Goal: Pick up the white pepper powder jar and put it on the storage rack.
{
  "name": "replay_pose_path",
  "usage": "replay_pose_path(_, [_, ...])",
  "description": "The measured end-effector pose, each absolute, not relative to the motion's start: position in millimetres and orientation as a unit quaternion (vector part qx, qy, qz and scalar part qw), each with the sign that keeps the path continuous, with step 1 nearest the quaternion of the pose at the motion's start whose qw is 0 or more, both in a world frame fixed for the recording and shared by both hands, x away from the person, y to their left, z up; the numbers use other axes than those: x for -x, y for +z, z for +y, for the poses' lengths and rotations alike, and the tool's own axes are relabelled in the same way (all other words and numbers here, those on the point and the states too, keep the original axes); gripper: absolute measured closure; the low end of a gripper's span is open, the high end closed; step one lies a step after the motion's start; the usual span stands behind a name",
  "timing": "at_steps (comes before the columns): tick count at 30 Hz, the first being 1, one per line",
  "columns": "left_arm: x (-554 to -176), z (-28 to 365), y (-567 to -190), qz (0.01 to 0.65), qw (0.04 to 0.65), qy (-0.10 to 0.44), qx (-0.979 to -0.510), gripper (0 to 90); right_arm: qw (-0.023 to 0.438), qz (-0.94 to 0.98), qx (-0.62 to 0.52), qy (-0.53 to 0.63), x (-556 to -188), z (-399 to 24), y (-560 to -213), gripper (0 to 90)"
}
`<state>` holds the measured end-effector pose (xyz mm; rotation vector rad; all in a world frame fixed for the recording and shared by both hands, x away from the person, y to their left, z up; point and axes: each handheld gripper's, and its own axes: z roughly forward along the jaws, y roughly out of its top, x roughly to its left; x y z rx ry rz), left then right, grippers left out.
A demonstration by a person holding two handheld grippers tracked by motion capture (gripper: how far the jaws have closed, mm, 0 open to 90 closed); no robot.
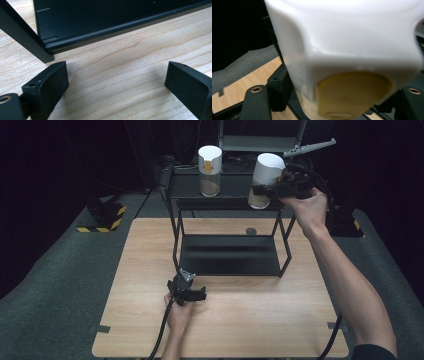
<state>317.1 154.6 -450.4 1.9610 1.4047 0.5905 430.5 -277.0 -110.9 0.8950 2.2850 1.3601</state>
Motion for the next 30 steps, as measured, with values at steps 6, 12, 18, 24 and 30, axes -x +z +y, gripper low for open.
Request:
replay_pose_path(6, [-317.2, 154.7, -450.3, 0.535, 0.323, 0.225, -0.748, 5.0, 0.181, 0.797, -0.343, 0.463, -442.5, -262.4, -105.4, 30.1])
replay_pose_path(12, [-317.1, 154.7, -450.4, 0.535, 0.323, 0.225, -0.747, 5.0, 0.208, 0.792, -0.366, 0.443, -447.1, -241.6, -106.2, 30.1])
replay_pose_path(18, [-317.3, 154.9, -450.3, 0.534, 0.323, 0.225, -0.748, 5.0, 0.216, 0.786, -0.384, 0.434, -455.5, -227.0, -107.4, 30.1])
replay_pose_path(24, [-317.5, 155.1, -449.9, 0.533, 0.322, 0.225, -0.749, 5.0, 0.216, 0.781, -0.397, 0.43, -463.0, -217.4, -110.0, 30.1])
replay_pose_path(30, [-317.5, 155.0, -450.0, 0.534, 0.322, 0.225, -0.749, 5.0, 0.221, 0.781, -0.406, 0.42, -467.8, -211.8, -110.7, 30.1])
